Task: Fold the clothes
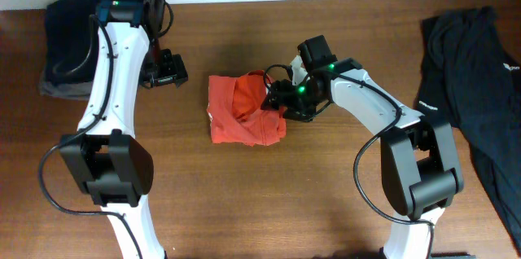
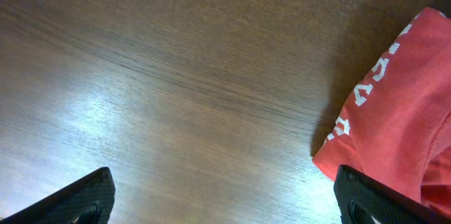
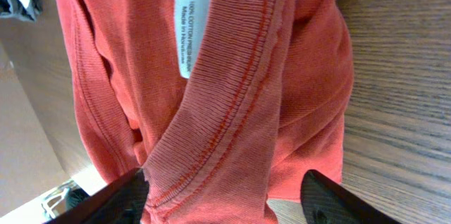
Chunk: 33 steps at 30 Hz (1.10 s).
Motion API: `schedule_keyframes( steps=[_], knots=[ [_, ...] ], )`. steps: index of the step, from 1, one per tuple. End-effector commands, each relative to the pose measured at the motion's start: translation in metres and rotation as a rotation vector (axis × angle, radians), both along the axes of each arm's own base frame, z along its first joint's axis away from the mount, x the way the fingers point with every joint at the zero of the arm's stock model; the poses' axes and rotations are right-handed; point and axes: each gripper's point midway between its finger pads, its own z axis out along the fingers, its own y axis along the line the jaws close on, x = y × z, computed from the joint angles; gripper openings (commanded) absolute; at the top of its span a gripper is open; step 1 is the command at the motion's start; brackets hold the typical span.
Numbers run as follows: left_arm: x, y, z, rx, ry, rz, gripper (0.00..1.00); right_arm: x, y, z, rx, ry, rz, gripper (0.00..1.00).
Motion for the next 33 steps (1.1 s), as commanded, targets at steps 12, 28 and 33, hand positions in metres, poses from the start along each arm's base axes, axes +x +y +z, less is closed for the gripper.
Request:
schedule_keyframes(
  steps=[12, 28, 33],
  knots=[
    [0.000, 0.000, 0.000, -0.007, -0.007, 0.011, 0.99, 0.000, 0.020, 0.000, 0.030, 0.009, -0.014, 0.49],
    [0.001, 0.000, 0.000, -0.007, -0.010, 0.007, 0.99, 0.016, -0.010, 0.014, -0.080, -0.003, -0.060, 0.04],
    [0.002, 0.000, 0.000, -0.007, -0.014, 0.007, 0.99, 0.020, -0.026, 0.044, -0.196, -0.028, -0.039, 0.04]
  ],
)
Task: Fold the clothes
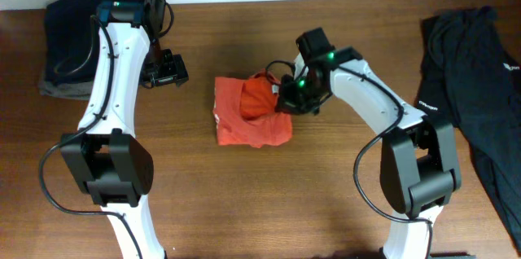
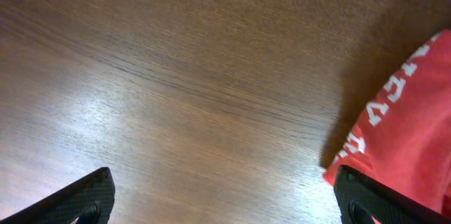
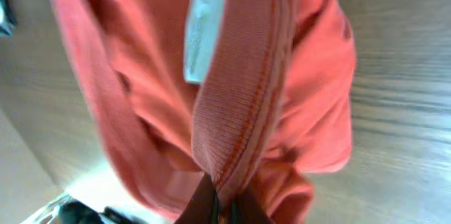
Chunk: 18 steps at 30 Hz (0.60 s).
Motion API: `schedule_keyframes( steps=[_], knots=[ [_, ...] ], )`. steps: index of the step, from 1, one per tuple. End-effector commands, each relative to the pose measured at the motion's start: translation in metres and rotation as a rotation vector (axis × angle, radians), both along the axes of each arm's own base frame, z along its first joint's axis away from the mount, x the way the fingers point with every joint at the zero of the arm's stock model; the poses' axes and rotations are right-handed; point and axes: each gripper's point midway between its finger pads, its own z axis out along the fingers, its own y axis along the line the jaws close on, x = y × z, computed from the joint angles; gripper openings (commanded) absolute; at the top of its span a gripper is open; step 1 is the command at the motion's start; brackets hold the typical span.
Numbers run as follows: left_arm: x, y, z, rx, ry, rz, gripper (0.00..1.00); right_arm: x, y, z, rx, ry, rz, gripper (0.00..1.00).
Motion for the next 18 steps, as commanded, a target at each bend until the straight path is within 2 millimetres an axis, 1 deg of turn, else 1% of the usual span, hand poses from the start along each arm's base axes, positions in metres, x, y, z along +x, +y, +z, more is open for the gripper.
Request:
schedule_keyframes(
  steps=[1, 3, 5, 7, 11, 14, 15, 16, 18],
  knots=[
    [-0.001, 0.000, 0.002, -0.007, -0.007, 0.008, 0.99, 0.020, -0.015, 0.024, -0.095, -0.100, 0.014, 0.04],
    [-0.001, 0.000, 0.002, -0.007, -0.006, 0.005, 0.99, 0.018, -0.027, 0.026, -0.168, -0.094, 0.003, 0.04],
    [-0.002, 0.000, 0.002, -0.007, -0.002, 0.004, 0.99, 0.012, -0.042, 0.020, -0.253, -0.070, -0.007, 0.04],
    [-0.002, 0.000, 0.002, -0.007, -0.001, 0.004, 0.99, 0.006, -0.059, 0.010, -0.345, -0.043, -0.012, 0.04],
    [-0.002, 0.000, 0.002, -0.007, -0.003, 0.005, 0.99, -0.003, -0.069, -0.010, -0.404, -0.005, -0.004, 0.04],
    [-0.002, 0.000, 0.002, -0.007, -0.002, 0.004, 0.99, -0.004, -0.086, -0.025, -0.499, 0.001, -0.007, 0.04],
    [-0.002, 0.000, 0.002, -0.007, -0.001, 0.004, 0.99, -0.004, -0.093, -0.029, -0.538, 0.002, -0.006, 0.06],
    [-0.002, 0.000, 0.002, -0.007, -0.001, 0.004, 0.99, -0.004, -0.100, -0.031, -0.575, 0.001, -0.009, 0.11],
    [-0.002, 0.000, 0.002, -0.007, -0.001, 0.004, 0.99, -0.005, -0.112, -0.032, -0.637, 0.004, -0.012, 0.17]
  ],
)
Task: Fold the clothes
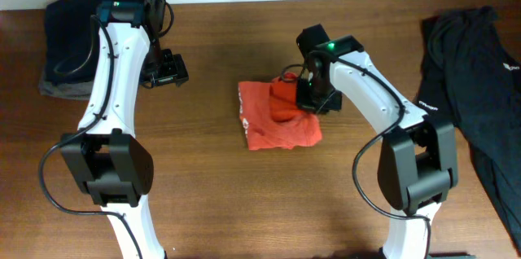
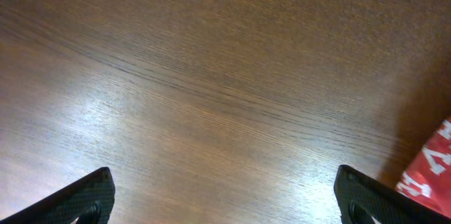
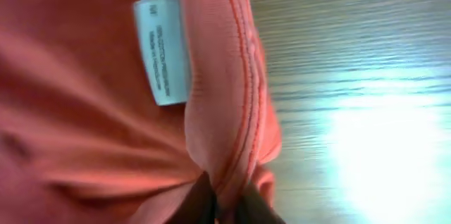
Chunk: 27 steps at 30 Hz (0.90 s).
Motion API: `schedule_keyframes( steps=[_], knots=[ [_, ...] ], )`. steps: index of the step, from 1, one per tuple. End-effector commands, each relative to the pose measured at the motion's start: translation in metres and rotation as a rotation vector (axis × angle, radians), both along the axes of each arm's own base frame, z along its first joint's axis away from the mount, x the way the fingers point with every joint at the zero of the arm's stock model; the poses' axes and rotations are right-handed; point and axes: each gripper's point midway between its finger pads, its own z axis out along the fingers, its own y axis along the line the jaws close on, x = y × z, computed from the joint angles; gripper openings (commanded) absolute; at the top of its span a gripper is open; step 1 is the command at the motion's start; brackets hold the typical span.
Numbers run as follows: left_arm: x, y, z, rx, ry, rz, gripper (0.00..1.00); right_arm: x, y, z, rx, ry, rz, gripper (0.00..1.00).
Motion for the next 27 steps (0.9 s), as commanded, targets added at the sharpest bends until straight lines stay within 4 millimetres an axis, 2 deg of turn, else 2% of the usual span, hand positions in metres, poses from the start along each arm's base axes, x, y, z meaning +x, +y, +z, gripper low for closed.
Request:
schedule_keyframes(
  steps=[1, 4, 7, 11, 14, 18, 21, 24, 27],
  knots=[
    [-0.002, 0.000, 0.002, -0.007, -0.002, 0.004, 0.99, 0.003, -0.037, -0.008, -0.181, -0.009, -0.011, 0.20],
    [-0.002, 0.000, 0.002, -0.007, -0.003, 0.004, 0.99, 0.002, -0.044, -0.008, -0.194, -0.003, -0.020, 0.35],
    [-0.002, 0.000, 0.002, -0.007, -0.003, 0.004, 0.99, 0.002, -0.049, -0.007, -0.198, 0.007, -0.030, 0.66],
    [-0.002, 0.000, 0.002, -0.007, -0.003, 0.004, 0.99, 0.009, -0.050, 0.007, -0.170, -0.007, -0.043, 0.66],
    [-0.001, 0.000, 0.002, -0.005, -0.006, 0.005, 0.99, 0.025, -0.039, 0.038, -0.092, -0.064, -0.010, 0.66],
    [0.002, 0.002, 0.003, 0.007, -0.018, 0.005, 0.99, 0.046, -0.002, 0.088, 0.104, -0.178, 0.179, 0.66],
    [0.007, 0.003, 0.003, 0.006, -0.037, 0.006, 0.99, 0.051, 0.030, 0.116, 0.228, -0.255, 0.326, 0.66],
    [0.009, 0.002, 0.003, 0.005, -0.047, 0.007, 0.99, 0.052, 0.043, 0.118, 0.240, -0.275, 0.353, 0.63],
    [0.009, 0.002, 0.003, 0.005, -0.045, 0.006, 0.99, 0.049, 0.056, 0.103, 0.244, -0.241, 0.380, 0.56]
  ],
)
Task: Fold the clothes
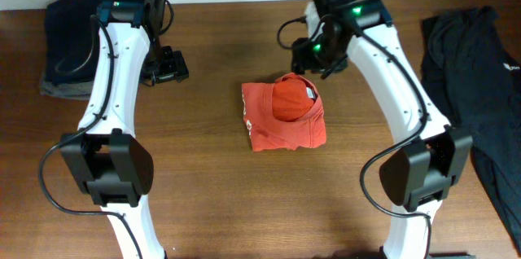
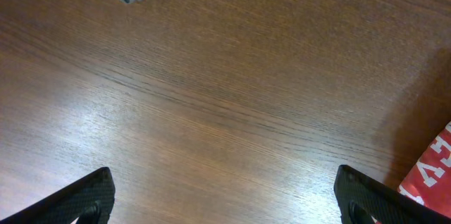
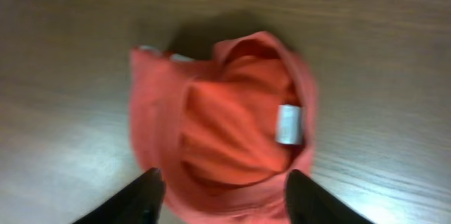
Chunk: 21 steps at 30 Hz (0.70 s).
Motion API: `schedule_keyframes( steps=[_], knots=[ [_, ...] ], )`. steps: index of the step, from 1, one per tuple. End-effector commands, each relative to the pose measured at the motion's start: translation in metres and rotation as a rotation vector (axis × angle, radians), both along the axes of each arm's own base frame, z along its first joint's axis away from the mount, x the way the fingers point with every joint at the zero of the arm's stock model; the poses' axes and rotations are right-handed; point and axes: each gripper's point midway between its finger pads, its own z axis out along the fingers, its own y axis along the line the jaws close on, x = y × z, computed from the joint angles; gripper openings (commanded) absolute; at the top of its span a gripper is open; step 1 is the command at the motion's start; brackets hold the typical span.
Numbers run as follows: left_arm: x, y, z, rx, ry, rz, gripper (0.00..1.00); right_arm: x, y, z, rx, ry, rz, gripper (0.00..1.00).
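A red folded shirt (image 1: 284, 115) lies on the wooden table (image 1: 244, 202) at its middle, collar and white label turned up; the right wrist view shows it as a red shirt (image 3: 225, 122) below the camera, blurred. My right gripper (image 1: 312, 57) hangs open above and behind the shirt, nothing between its fingers (image 3: 144, 194). My left gripper (image 1: 168, 68) stands open over bare wood left of the shirt, whose red edge with white letters (image 2: 433, 171) shows at the right of the left wrist view.
A dark folded pile of clothes (image 1: 69, 35) sits at the back left corner, its grey corner showing in the left wrist view. A black garment (image 1: 472, 72) lies spread at the right edge of the table.
My right gripper has let go of the shirt's collar and now hangs open above and behind it. The shirt lies about where it was. The left arm has barely moved.
My right gripper was open at the collar of the red shirt left of centre. Then it was shut on the collar, and the shirt stood further right each time. Now the shirt rests at the middle and the gripper is open above it.
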Motion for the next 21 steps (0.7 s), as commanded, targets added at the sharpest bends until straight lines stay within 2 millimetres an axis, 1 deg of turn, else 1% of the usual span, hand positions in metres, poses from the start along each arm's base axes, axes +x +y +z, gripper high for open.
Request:
schedule_keyframes(
  steps=[1, 3, 5, 6, 12, 16, 21],
  knots=[
    [-0.001, 0.003, 0.003, 0.006, -0.006, 0.006, 0.99, -0.008, 0.028, -0.013, 0.042, 0.033, 0.112, 0.55],
    [-0.002, 0.003, 0.002, 0.007, -0.003, 0.006, 0.99, -0.012, 0.041, -0.027, 0.050, 0.061, 0.162, 0.54],
    [-0.002, 0.003, 0.002, 0.007, 0.001, 0.006, 0.99, -0.014, 0.048, -0.043, 0.041, 0.090, 0.180, 0.53],
    [-0.003, 0.003, 0.001, 0.008, 0.005, 0.006, 0.99, -0.014, 0.053, -0.054, 0.037, 0.109, 0.186, 0.53],
    [-0.006, 0.003, -0.010, 0.009, 0.027, 0.006, 0.99, -0.014, 0.065, -0.081, 0.063, 0.164, 0.203, 0.50],
    [-0.009, 0.003, -0.021, 0.010, 0.046, 0.006, 0.99, -0.011, 0.066, -0.090, 0.061, 0.168, 0.203, 0.49],
    [-0.011, 0.003, -0.030, 0.011, 0.060, 0.006, 0.99, -0.005, 0.072, -0.092, 0.088, 0.163, 0.160, 0.49]
  ],
)
